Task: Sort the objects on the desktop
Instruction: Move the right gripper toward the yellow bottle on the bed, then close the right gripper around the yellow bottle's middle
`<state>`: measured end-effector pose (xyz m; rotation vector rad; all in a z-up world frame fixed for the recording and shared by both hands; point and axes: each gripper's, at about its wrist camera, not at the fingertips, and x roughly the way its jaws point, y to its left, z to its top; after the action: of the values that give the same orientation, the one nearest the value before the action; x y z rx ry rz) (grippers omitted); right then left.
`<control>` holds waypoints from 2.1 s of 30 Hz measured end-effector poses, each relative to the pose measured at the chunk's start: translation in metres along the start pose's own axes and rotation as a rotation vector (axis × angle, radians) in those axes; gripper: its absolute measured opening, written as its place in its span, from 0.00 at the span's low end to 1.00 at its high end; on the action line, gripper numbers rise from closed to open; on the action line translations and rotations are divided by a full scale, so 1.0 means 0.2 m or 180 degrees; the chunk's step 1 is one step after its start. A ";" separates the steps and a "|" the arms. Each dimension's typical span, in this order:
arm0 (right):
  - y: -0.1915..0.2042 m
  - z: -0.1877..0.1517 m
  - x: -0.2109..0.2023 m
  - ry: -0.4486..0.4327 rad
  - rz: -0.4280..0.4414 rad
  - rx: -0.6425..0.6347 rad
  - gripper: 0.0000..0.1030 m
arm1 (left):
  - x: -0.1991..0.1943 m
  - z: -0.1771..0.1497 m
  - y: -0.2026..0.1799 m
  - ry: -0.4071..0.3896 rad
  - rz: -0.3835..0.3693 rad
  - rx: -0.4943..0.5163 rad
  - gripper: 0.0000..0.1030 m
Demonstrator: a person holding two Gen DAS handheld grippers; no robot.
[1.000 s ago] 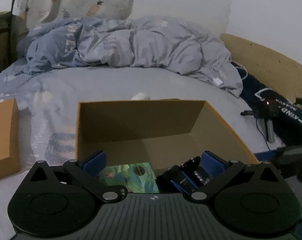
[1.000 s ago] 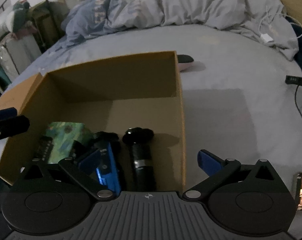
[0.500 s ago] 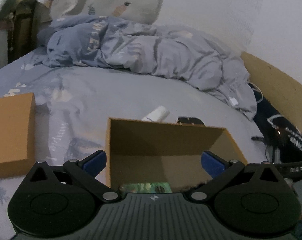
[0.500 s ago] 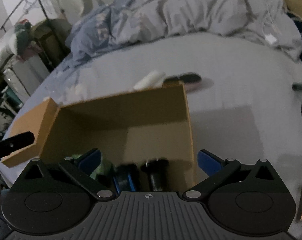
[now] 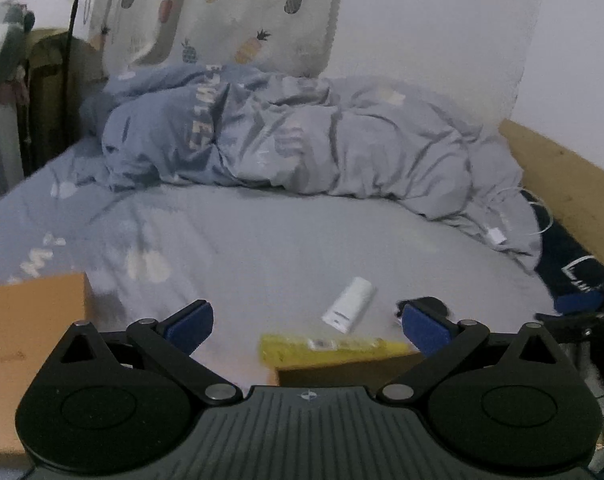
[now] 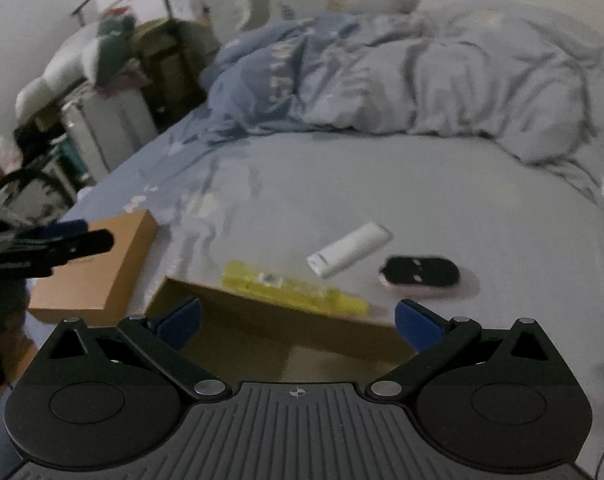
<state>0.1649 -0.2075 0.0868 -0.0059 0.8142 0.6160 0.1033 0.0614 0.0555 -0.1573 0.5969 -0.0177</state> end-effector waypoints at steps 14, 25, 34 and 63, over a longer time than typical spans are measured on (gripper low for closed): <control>-0.04 0.32 0.45 0.0459 0.0290 -0.0561 1.00 | 0.45 0.09 0.13 0.0527 0.0064 -0.0130 1.00; -0.14 0.38 0.83 0.0845 0.0561 -0.0950 0.99 | 0.82 0.01 0.24 0.1117 0.0092 -0.0298 1.00; -0.23 0.31 1.15 0.1358 0.0728 -0.1237 0.90 | 1.02 -0.02 0.24 0.1461 -0.0160 0.0234 1.00; -0.23 0.07 1.38 0.1680 0.0953 -0.1830 0.53 | 1.19 -0.15 0.08 0.1685 -0.1245 0.1779 0.69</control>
<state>0.3417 -0.1009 -0.1019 -0.6011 1.1294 1.1440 0.2830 0.0583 -0.1056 0.2869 1.0565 -0.6156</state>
